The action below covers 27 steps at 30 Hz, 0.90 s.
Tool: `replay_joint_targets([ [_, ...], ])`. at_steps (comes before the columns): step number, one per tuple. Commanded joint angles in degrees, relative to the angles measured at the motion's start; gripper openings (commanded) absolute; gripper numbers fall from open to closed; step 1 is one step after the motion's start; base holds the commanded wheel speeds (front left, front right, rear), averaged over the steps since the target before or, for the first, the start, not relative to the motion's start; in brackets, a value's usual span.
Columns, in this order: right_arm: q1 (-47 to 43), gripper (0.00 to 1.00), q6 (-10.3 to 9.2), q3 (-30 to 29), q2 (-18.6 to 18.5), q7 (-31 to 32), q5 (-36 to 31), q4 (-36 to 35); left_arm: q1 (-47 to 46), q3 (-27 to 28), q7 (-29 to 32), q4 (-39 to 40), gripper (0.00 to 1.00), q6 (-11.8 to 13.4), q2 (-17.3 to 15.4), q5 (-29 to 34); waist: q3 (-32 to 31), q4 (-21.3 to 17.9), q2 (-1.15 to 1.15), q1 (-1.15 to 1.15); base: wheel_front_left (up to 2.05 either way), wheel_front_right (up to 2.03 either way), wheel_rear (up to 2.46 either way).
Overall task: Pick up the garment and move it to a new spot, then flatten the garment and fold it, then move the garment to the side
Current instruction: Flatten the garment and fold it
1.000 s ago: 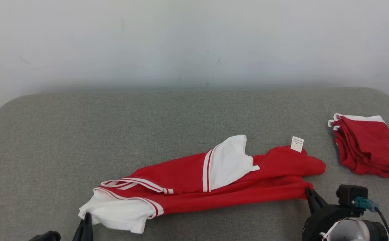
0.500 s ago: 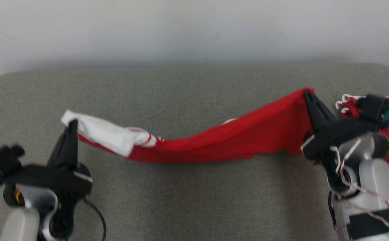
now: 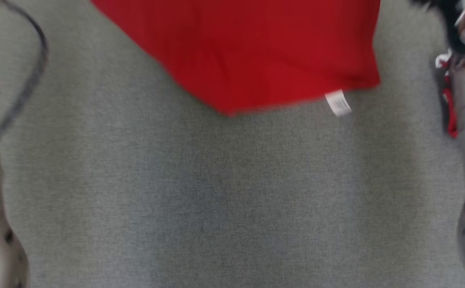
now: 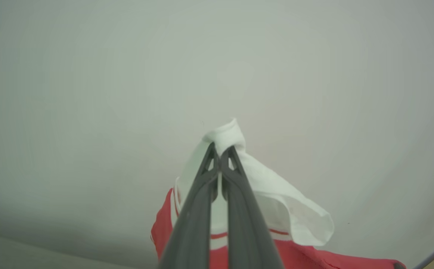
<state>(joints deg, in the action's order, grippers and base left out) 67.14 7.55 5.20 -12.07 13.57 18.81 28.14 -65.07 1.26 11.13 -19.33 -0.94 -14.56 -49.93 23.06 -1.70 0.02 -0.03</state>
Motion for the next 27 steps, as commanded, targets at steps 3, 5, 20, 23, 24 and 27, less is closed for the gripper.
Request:
replay_joint_targets([
  [3, 7.30, 0.00, -0.15, -2.74, -1.00, -6.66, -3.62, 1.82, -8.76, 2.03, -6.03, 0.47, 0.00, -1.74, 0.35, -0.28, 10.05, -2.66, -0.02, 0.03, 0.00, 0.00, 0.00],
  [5, 10.05, 0.00, -0.15, -4.64, -1.98, -11.43, -7.04, 3.63, -12.72, 2.13, -10.65, 0.48, 0.00, -3.73, 1.83, -0.44, 10.34, -2.24, -0.02, 0.03, 0.00, 0.00, 0.00],
  [20, 4.31, 0.00, -0.15, -0.12, -3.22, -23.06, -12.53, 12.76, -1.04, -11.71, -23.71, 3.04, 0.00, -6.52, -2.08, -5.95, 9.64, -0.09, -0.02, 0.03, 0.00, 0.00, 0.00],
  [23, -1.13, 0.00, -0.15, 3.13, -4.48, -20.75, -8.60, 12.52, 7.98, -13.37, -24.63, 4.02, 0.00, -6.52, -3.25, -7.49, 7.09, 0.23, -0.02, 0.03, 0.00, 0.00, 0.00],
  [24, -3.20, 0.00, -0.15, 3.95, -4.81, -19.59, -7.26, 12.31, 11.13, -13.42, -24.98, 4.21, 0.00, -6.52, -3.59, -7.82, 6.09, 0.28, -0.02, 0.03, 0.00, 0.00, 0.00],
  [27, -9.72, 0.00, -0.15, 4.99, -7.46, -16.76, -5.13, 11.23, 20.64, -12.93, -25.93, 4.63, 0.00, -6.52, -2.22, -9.48, 1.56, 1.06, -0.02, 0.03, 0.00, 0.00, 0.00],
])
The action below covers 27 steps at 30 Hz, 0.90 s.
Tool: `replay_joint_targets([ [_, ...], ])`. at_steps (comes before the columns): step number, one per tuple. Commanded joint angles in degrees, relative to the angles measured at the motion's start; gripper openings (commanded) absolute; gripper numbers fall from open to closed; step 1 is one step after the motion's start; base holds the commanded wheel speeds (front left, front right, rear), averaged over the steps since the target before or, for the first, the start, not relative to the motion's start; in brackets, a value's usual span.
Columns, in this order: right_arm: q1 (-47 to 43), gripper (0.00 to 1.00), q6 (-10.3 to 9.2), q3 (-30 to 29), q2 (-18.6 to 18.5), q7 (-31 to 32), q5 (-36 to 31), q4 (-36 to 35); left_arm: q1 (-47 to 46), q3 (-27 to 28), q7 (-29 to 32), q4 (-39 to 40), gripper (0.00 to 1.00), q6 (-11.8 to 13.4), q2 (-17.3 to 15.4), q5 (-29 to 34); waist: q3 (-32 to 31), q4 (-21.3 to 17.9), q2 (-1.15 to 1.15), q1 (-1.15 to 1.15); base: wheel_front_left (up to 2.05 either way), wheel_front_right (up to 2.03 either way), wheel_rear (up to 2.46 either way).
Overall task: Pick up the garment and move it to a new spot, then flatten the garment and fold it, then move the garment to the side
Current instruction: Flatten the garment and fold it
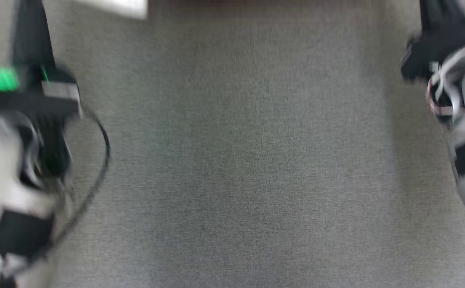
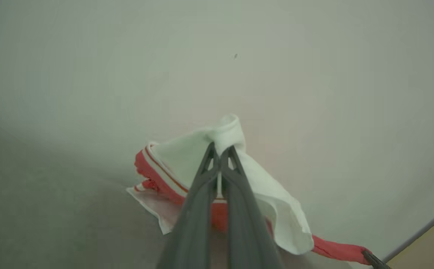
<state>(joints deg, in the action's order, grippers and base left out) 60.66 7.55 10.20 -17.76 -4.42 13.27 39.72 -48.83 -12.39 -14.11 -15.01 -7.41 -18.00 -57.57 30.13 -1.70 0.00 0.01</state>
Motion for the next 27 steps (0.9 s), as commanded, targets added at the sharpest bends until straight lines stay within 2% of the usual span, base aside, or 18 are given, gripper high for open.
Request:
replay_joint_targets([
  [1, -3.24, 0.00, -0.15, 0.00, -1.77, 1.24, 0.42, -0.35, 4.40, 0.71, -0.68, 0.31, 0.00, -0.05, 1.22, -1.84, -5.51, 1.06, 0.00, -0.01, 0.00, 0.00, 0.00],
  [6, -15.64, 0.00, -0.15, 2.83, -3.85, 9.82, 2.48, -4.04, 18.95, 4.22, -1.19, -3.37, 0.00, 0.07, 4.63, -0.36, -14.96, 2.42, 0.00, -0.01, 0.00, 0.00, 0.00],
  [11, -27.61, 0.00, -0.16, 4.19, -4.10, 18.43, 4.72, -10.75, 31.74, 8.48, -1.20, -5.17, 0.00, 0.04, 9.27, 1.82, -23.38, 2.42, 0.00, -0.01, 0.00, 0.00, 0.00],
  [17, -40.41, 0.00, -0.16, 0.21, -4.86, 28.09, 1.73, -19.88, 42.14, 8.50, -1.22, -5.03, 0.00, -0.01, 12.69, 3.54, -29.37, 3.08, 0.00, -0.01, 0.00, 0.00, 0.00],
  [23, -53.12, 0.00, -0.16, -7.56, -0.75, 34.60, -1.44, -30.02, 49.15, 6.43, -1.15, -1.86, 0.00, 0.16, 14.47, 3.92, -31.37, 4.23, 0.00, -0.01, 0.00, 0.00, 0.00],
  [27, -60.18, 0.00, -0.16, -10.92, 3.13, 37.32, -2.95, -35.45, 52.95, 5.42, -1.15, -1.34, 0.00, 1.41, 14.65, 4.62, -31.71, 4.48, 0.00, -0.01, 0.00, 0.00, 0.00],
])
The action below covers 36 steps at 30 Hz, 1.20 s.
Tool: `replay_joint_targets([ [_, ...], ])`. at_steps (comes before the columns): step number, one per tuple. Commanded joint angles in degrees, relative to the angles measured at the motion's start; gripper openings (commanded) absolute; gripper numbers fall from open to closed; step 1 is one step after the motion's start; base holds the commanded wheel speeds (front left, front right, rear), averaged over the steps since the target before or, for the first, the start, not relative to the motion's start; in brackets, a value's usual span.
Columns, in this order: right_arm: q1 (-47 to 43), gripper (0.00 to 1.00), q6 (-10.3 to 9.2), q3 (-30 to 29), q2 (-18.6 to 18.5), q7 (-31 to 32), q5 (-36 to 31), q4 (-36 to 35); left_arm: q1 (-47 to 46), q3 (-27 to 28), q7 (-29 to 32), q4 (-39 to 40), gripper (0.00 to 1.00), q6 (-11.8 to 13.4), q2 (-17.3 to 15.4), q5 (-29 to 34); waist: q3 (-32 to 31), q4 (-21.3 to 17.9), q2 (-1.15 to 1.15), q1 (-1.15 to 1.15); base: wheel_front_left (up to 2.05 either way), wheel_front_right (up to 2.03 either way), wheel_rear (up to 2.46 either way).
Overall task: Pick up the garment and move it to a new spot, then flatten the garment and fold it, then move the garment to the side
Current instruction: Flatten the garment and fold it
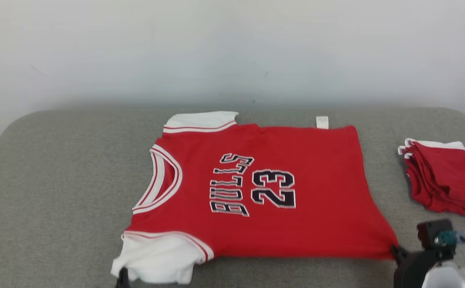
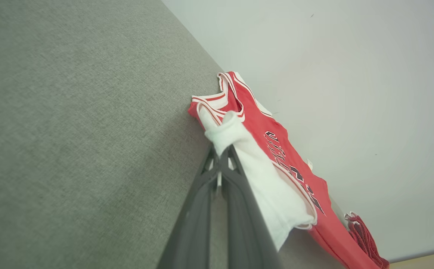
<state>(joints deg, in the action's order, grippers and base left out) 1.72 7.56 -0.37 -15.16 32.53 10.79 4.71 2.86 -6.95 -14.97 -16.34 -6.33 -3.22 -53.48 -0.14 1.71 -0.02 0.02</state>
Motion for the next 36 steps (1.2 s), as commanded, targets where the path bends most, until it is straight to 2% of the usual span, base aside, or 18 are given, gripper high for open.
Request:
replay_joint_targets([
  [1, -2.64, 0.00, -0.17, -0.89, 1.21, 0.85, -0.89, -1.44, 1.98, -0.41, -0.29, 0.10, 0.00, 0.50, -0.13, 1.02, -1.55, 1.08, 0.02, -0.02, 0.00, 0.00, 0.00],
  [6, -8.99, 0.00, -0.17, -4.09, 3.89, 1.81, -2.92, -4.61, 5.55, -1.03, 0.26, 1.24, 0.00, 1.14, -0.69, 1.43, -1.84, 1.54, 0.02, -0.02, 0.00, 0.00, 0.00],
  [9, -11.62, 0.00, -0.17, -5.00, 3.90, -0.14, -3.67, -4.95, 7.78, -0.93, 1.24, 1.96, 0.00, 1.55, -0.89, 0.43, -2.04, 1.32, 0.02, -0.02, 0.00, 0.00, 0.00],
  [15, -13.18, 0.00, -0.17, -6.09, 4.03, -5.05, -2.50, -1.03, 10.05, -1.17, 2.04, 3.86, 0.00, 1.91, -1.16, -0.16, -2.06, 0.94, 0.02, -0.02, 0.00, 0.00, 0.00],
  [19, -12.05, 0.00, -0.17, -6.52, 4.28, -7.94, -2.02, 0.25, 7.63, -1.33, 2.31, 4.76, 0.00, 1.95, -1.40, 0.24, -1.93, 0.95, 0.02, -0.02, 0.00, 0.00, 0.00],
  [24, -7.76, 0.00, -0.17, -6.31, 3.93, -12.19, -3.33, 2.68, 0.69, -2.88, 4.52, 3.25, 0.00, 3.59, -2.21, 2.80, -0.96, 1.08, 0.02, -0.02, 0.00, 0.00, 0.00],
  [29, -2.25, 0.00, -0.17, -3.96, 2.92, -14.71, -2.63, 8.26, -8.06, -4.82, 6.38, -1.96, 0.00, 4.72, -2.20, 5.00, 0.63, 0.98, 0.02, -0.02, 0.00, 0.00, 0.00],
  [36, 8.45, 0.00, -0.17, -0.76, 4.25, -14.42, -4.33, 16.04, -17.12, -5.84, 6.59, -10.98, 0.00, 4.29, -1.92, 6.05, 3.17, -0.01, 0.02, -0.02, 0.00, 0.00, 0.00],
])
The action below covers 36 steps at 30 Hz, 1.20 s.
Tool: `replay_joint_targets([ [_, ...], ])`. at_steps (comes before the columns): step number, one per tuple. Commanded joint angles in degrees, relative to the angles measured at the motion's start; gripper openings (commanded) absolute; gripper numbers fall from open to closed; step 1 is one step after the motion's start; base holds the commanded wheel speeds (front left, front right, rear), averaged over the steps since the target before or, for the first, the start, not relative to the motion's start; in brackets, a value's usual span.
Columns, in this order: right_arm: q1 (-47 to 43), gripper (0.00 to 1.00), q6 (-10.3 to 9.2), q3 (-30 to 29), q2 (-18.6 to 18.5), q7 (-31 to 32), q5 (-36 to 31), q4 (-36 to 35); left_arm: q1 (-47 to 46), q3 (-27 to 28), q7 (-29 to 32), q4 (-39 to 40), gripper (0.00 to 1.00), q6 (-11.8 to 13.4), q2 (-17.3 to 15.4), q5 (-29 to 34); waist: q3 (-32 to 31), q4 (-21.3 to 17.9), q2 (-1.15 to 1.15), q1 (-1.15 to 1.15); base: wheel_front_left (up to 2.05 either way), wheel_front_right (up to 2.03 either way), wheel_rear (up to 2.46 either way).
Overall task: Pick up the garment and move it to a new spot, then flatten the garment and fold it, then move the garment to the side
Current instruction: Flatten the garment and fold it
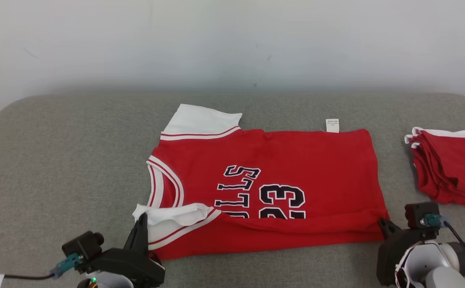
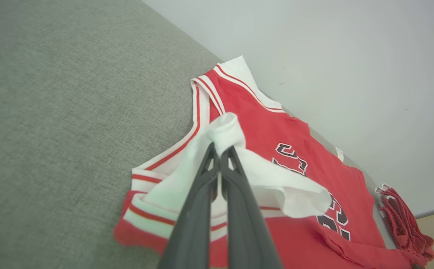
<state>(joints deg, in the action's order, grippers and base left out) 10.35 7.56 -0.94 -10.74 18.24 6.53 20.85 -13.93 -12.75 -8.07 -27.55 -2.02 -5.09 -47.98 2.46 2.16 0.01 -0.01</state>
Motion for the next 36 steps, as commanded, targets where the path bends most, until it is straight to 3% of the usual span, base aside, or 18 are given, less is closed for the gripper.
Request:
replay_joint_targets([
  [1, 1.04, 0.00, -0.16, 0.35, -0.14, -0.25, -0.14, 0.64, -1.27, -0.19, -0.45, -0.88, 0.00, -0.27, -0.08, 0.77, 0.89, -0.59, -0.01, 0.01, 0.00, 0.00, 0.00],
  [14, 7.09, 0.00, -0.17, -0.08, 0.71, -3.91, 0.27, 7.47, -7.88, -0.95, -3.98, -9.94, 0.00, -2.44, 0.05, 1.75, 2.10, -0.54, -0.01, 0.01, 0.00, 0.00, 0.00],
  [15, 7.47, 0.29, -0.16, -0.35, 0.96, -4.50, 0.17, 7.66, -8.05, -0.79, -4.22, -10.39, 0.00, -2.34, 0.07, 1.75, 2.11, -0.52, -0.01, 0.01, 0.00, 0.00, 0.00],
  [16, 7.82, 1.00, -0.16, -0.74, 1.22, -5.09, 0.09, 7.86, -8.24, -0.46, -4.67, -10.69, 0.00, -1.99, 0.14, 1.72, 2.12, -0.47, -0.01, 0.01, 0.00, 0.00, 0.00],
  [17, 8.04, 1.00, -0.16, -1.06, 1.45, -5.53, -0.06, 8.13, -8.39, -0.34, -5.08, -10.96, 0.61, -1.74, 0.23, 1.92, 2.12, -0.38, -0.01, 0.01, 0.00, 0.00, 0.00],
  [18, 8.11, 1.00, -0.16, -1.22, 1.61, -5.92, -0.20, 8.41, -8.45, -0.11, -5.43, -11.24, 1.00, -1.55, 0.36, 1.99, 2.11, -0.26, -0.01, 0.01, 0.00, 0.00, 0.00],
  [28, 9.29, 1.00, -0.16, -3.07, 2.88, -12.29, -1.30, 7.90, -5.97, 0.42, -7.00, -12.95, 1.00, -0.70, -0.16, 5.11, 1.04, -0.08, -0.01, 0.01, 0.00, 0.00, 0.00],
  [36, 5.96, 1.00, -0.16, -4.80, 1.77, -4.96, -1.43, 8.84, -2.57, -2.98, -7.13, -13.76, 1.00, 0.41, -1.80, 10.42, -0.14, 0.22, -0.01, 0.01, 0.00, 0.00, 0.00],
])
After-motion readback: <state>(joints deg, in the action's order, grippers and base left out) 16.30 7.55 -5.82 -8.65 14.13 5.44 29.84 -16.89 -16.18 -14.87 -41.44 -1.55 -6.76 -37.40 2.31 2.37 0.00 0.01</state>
